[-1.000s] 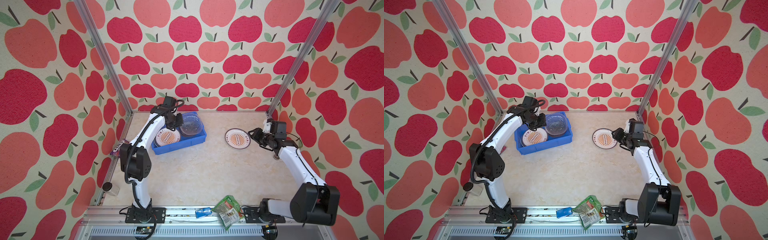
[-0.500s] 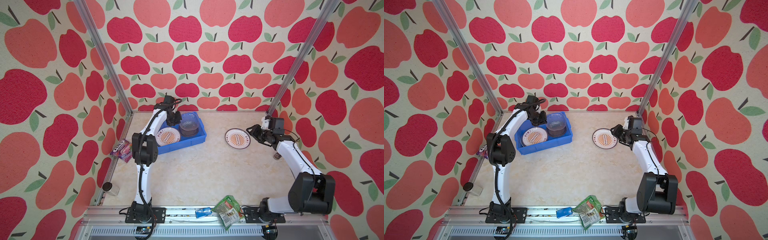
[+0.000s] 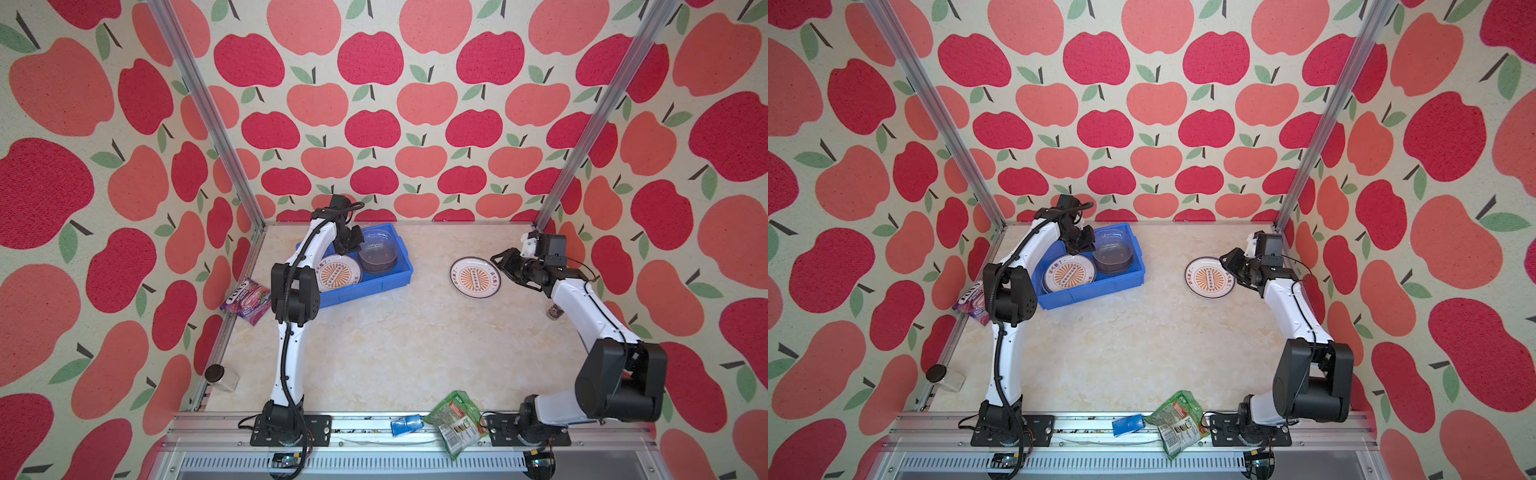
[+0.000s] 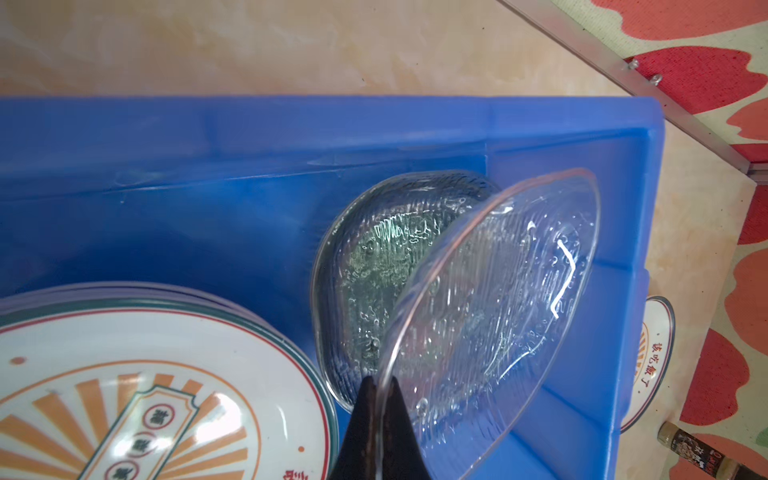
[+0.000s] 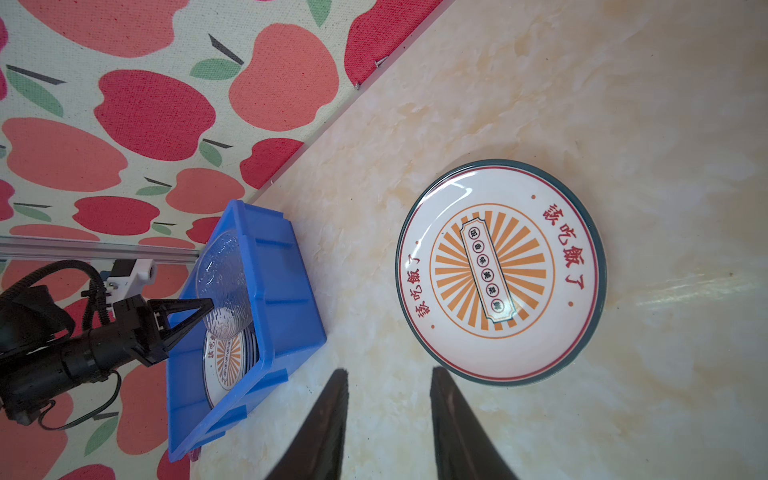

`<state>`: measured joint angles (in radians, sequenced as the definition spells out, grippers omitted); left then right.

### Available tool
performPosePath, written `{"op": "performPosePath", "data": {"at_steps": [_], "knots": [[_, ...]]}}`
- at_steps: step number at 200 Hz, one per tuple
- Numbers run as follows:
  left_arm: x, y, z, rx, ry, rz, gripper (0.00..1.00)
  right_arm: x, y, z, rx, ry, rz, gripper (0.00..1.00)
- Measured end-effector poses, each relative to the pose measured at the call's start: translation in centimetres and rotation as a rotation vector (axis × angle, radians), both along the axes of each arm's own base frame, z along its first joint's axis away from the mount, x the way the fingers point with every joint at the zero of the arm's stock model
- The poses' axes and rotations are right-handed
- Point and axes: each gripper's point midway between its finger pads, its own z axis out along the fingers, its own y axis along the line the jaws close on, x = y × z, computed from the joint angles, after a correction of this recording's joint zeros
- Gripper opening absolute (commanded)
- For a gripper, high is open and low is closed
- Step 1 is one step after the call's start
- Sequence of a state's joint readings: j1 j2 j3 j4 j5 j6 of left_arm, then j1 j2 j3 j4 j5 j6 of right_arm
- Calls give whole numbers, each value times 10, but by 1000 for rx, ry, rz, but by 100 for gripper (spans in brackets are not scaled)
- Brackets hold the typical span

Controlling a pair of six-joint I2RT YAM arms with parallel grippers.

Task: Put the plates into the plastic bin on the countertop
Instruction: 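Lower the dish into the bin with the left gripper while the right approaches the plate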

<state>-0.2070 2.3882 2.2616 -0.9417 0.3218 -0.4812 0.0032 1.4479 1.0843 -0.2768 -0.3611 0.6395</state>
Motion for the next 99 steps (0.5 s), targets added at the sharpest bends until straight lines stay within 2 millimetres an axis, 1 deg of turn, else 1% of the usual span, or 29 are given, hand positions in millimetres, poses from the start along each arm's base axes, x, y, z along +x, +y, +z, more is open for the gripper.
{"op": "performPosePath", "data": {"at_steps": [31, 55, 61, 75, 81, 87, 99], "knots": [[1, 1, -11, 4, 20, 2, 0, 0, 0, 0, 2, 1, -1, 36], [3, 1, -11, 4, 19, 2, 0, 0, 0, 0, 2, 1, -1, 36], [4, 0, -11, 4, 18, 2, 6, 0, 0, 0, 2, 0, -1, 36], [7, 0, -10, 4, 14, 3, 26, 0, 0, 0, 2, 0, -1, 36], [8, 0, -10, 2, 15, 6, 33, 0, 0, 0, 2, 1, -1, 36], [8, 0, -11, 4, 15, 8, 36, 0, 0, 0, 2, 1, -1, 36], [7, 1, -12, 8, 18, 5, 37, 0, 0, 0, 2, 1, -1, 36]]}}
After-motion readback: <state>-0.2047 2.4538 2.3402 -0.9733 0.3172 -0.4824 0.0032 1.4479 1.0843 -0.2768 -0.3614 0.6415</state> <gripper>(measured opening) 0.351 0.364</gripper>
